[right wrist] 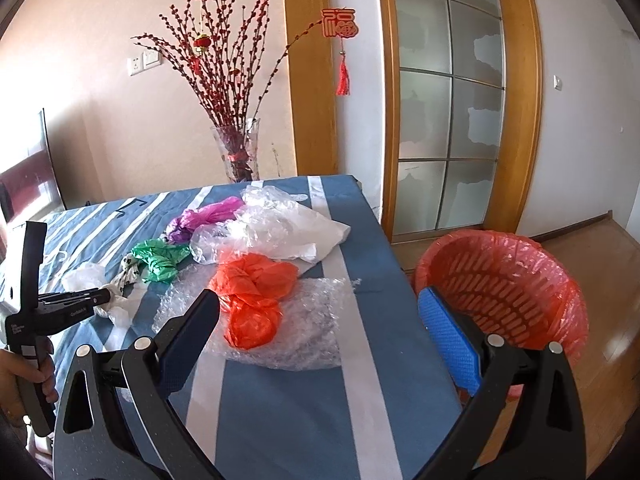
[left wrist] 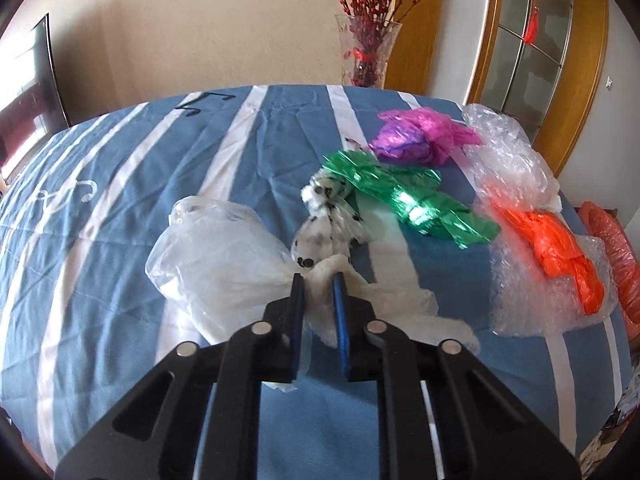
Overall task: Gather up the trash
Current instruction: 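Grasp the white bag with the left gripper while the right gripper grasps the red bag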
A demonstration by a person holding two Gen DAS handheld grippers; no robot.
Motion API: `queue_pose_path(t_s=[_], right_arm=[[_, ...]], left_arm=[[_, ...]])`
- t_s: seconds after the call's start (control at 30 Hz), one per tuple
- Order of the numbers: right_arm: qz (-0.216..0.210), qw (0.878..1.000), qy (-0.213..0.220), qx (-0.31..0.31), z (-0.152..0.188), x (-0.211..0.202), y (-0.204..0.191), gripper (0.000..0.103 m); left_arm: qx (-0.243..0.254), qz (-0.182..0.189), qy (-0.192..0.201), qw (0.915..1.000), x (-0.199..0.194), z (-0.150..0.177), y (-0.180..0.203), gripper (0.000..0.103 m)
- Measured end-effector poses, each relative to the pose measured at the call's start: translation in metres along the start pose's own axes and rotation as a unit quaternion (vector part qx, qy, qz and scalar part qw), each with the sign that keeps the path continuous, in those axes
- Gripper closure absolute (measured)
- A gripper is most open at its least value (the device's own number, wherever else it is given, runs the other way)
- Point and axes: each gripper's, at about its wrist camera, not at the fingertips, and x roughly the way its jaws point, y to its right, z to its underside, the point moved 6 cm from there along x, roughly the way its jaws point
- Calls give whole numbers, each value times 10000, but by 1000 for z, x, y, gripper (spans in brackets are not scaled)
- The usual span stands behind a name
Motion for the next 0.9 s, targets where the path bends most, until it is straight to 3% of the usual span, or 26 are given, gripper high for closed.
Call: queue_pose_path(t_s=[0.1, 0.2, 0.27, 0.33, 0.7, 0.77, 0.9], right_arm=[[-146, 9999, -76, -44, -4, 11, -8, 5], [-336, 9989, -326, -98, -4, 29, -20, 21], [-465, 9973, -557, -104, -1, 43, -28, 39], [-604, 9951, -782, -95, 3, 59, -38, 45], [-673, 9873, -1403, -330, 19, 102, -67, 45], [-690, 9844, -1562, -420, 24, 107, -69, 65], [-787, 9840, -1522, -480, 26, 101, -72, 89]], left_arm=[[-68, -85, 80, 9999, -2, -6, -13, 90], [-175, -104, 172, 9996, -6, -10, -26, 90], [-223, -106, 253, 9994, -10, -11, -33, 90], [-272, -92, 364, 9989, -16, -14, -39, 90], [-436, -114, 635, 9970, -35, -23, -62, 90], [-433, -93, 639, 9970, -36, -23, -62, 90], [-418, -37, 650, 9970, -38, -22, -58, 90]])
